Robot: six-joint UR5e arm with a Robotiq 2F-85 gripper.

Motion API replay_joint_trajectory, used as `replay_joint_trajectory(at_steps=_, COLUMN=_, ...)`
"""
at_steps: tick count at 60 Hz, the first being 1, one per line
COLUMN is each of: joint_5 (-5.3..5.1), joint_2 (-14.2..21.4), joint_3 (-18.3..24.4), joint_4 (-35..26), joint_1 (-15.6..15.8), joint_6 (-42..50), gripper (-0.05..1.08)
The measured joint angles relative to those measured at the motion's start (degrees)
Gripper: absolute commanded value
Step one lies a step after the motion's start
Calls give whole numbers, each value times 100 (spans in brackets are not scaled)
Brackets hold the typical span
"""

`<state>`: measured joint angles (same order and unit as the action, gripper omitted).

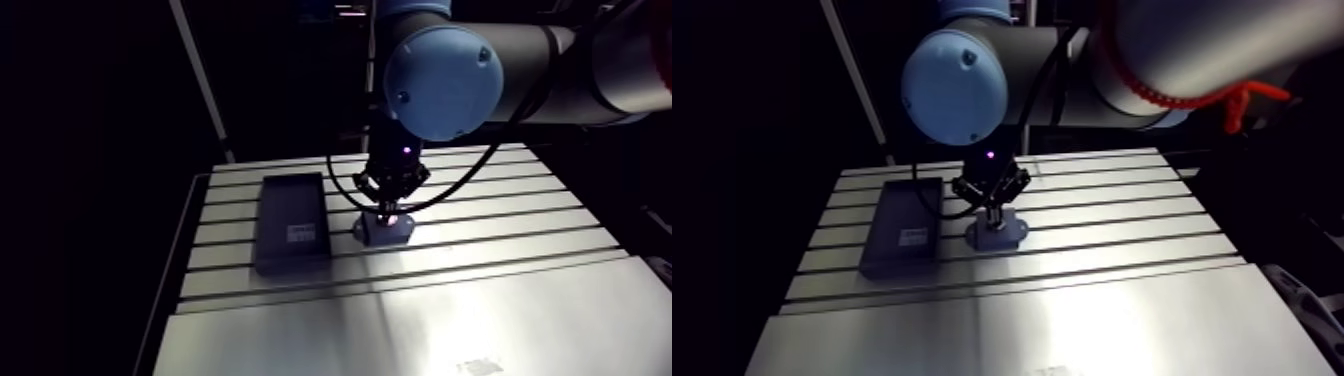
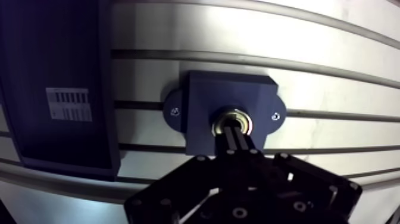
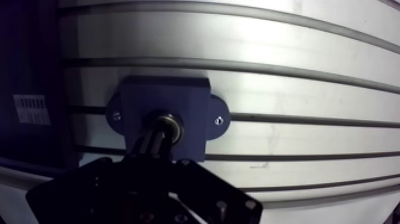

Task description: Pick up the bearing and press it into the housing until flush.

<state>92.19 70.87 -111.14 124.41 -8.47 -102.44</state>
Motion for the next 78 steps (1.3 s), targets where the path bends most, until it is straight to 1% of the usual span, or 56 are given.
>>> replay_joint_trajectory(at_steps=29, joint_5=-4, joint_2=-31, joint_3=1, joint_4=9, joint_1=-51, joint_6=0, gripper=87)
replay_joint_trajectory(at_steps=48, joint_5=-31, joint_2=-75, joint_3=7, joint_4=14, joint_1=-51, joint_6=0, gripper=87)
replay_joint_trajectory(at_steps=78, joint_5=-47, joint_2=-149, joint_3=-1, joint_4=220, joint_1=-48, joint_6=-17, gripper=87)
